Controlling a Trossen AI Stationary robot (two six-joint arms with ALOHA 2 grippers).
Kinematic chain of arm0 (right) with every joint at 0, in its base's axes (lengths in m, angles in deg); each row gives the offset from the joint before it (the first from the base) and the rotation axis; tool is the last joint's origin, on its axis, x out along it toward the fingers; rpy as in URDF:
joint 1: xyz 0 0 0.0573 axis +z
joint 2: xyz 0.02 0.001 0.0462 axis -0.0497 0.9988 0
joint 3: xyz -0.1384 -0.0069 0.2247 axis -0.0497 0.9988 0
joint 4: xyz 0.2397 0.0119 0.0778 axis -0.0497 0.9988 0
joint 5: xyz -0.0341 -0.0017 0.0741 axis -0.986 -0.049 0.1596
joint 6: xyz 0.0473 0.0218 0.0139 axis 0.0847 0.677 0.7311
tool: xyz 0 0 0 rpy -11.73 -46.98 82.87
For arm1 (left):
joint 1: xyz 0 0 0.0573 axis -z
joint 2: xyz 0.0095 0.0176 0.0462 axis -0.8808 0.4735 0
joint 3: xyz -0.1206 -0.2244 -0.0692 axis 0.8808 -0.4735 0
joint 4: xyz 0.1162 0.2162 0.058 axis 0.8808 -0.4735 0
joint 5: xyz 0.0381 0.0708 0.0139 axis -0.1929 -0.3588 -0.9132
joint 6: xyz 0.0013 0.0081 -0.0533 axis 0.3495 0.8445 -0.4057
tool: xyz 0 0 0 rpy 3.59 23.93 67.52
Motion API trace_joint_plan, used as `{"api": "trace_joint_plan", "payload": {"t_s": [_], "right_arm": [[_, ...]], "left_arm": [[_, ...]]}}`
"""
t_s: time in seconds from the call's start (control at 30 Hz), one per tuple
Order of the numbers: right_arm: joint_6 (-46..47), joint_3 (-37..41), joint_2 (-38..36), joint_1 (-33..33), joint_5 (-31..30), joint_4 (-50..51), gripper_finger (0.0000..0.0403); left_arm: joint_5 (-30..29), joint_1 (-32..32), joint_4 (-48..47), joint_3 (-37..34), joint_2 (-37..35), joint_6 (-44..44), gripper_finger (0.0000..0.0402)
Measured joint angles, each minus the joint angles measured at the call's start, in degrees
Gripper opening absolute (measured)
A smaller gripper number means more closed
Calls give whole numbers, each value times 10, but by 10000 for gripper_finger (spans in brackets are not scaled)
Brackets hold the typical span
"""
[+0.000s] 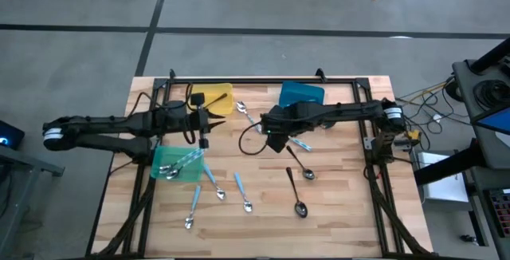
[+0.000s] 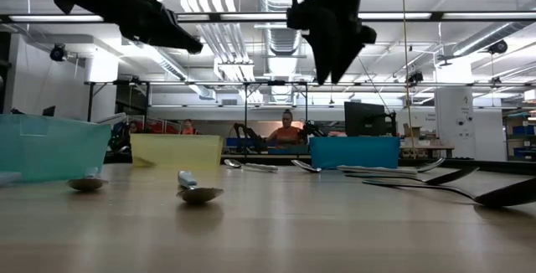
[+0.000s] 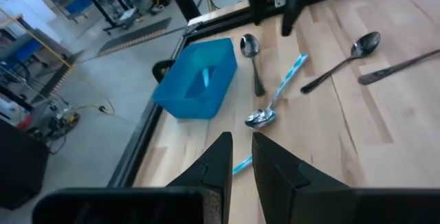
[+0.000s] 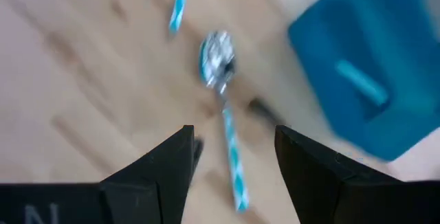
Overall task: Sort silverware by color (type)
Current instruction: Put the black spoon into the yellow bin
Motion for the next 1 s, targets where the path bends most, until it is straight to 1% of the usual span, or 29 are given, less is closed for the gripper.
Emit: {"api": "trace_joint_plan", "payload": {"t_s": [0.13, 0.3, 0.37, 0.5, 0.6, 0.73, 0.87, 1.0], "right_arm": [[4, 11, 2, -8, 94, 13, 194], [21, 30, 2, -8, 153, 13, 194], [36, 39, 1, -7, 168, 12, 194], [66, 58, 2, 4, 176, 12, 194], [74, 72, 2, 6, 205, 9, 194], [87, 98, 2, 5, 218, 8, 194], [111, 133, 2, 13, 248, 8, 194], [134, 167, 3, 30, 248, 3, 194]], "left_arm": [[-5, -2, -5, 3, -3, 19, 38], [-56, -2, -20, 4, -6, 23, 38], [-61, -2, -22, 4, -6, 23, 38], [-61, -2, -22, 4, -6, 25, 39], [-61, -2, -23, 4, -6, 26, 39], [-61, -2, -23, 4, -5, 26, 39], [-62, -2, -22, 5, -4, 26, 39], [-62, -2, -22, 5, -4, 27, 39]]}}
